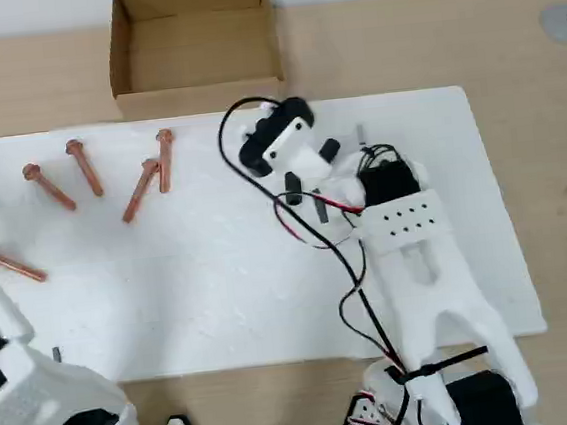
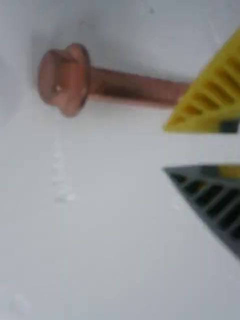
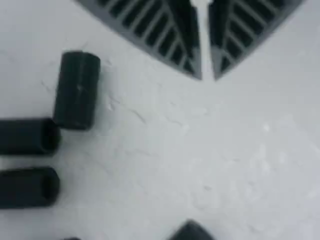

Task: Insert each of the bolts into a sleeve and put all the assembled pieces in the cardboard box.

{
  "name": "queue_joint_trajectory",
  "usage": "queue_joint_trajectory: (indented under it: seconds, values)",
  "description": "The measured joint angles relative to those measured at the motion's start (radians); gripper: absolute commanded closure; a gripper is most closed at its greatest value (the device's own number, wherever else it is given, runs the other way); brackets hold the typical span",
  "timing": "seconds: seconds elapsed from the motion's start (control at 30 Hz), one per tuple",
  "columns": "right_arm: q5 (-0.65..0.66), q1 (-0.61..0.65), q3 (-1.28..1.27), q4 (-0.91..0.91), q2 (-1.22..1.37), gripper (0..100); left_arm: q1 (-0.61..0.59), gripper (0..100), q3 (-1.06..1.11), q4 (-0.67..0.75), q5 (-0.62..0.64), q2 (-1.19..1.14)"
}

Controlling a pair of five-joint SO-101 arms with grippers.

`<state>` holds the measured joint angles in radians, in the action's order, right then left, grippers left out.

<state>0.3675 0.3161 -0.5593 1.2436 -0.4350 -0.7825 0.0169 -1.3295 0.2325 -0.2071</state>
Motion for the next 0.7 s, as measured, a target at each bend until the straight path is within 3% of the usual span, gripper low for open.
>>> queue_joint_trajectory:
  seconds: [0.27,0.53,0.7]
  values:
    - [0.002,0.008,0.000,0.000,0.029,78.1,0.043,94,-0.114,0.000,0.029,-0.129]
    - [0.002,0.008,0.000,0.000,0.029,77.4,0.083,94,-0.126,0.000,0.048,-0.140]
    - [0.002,0.008,0.000,0.000,0.029,77.4,0.083,88,-0.126,-0.006,0.026,-0.140]
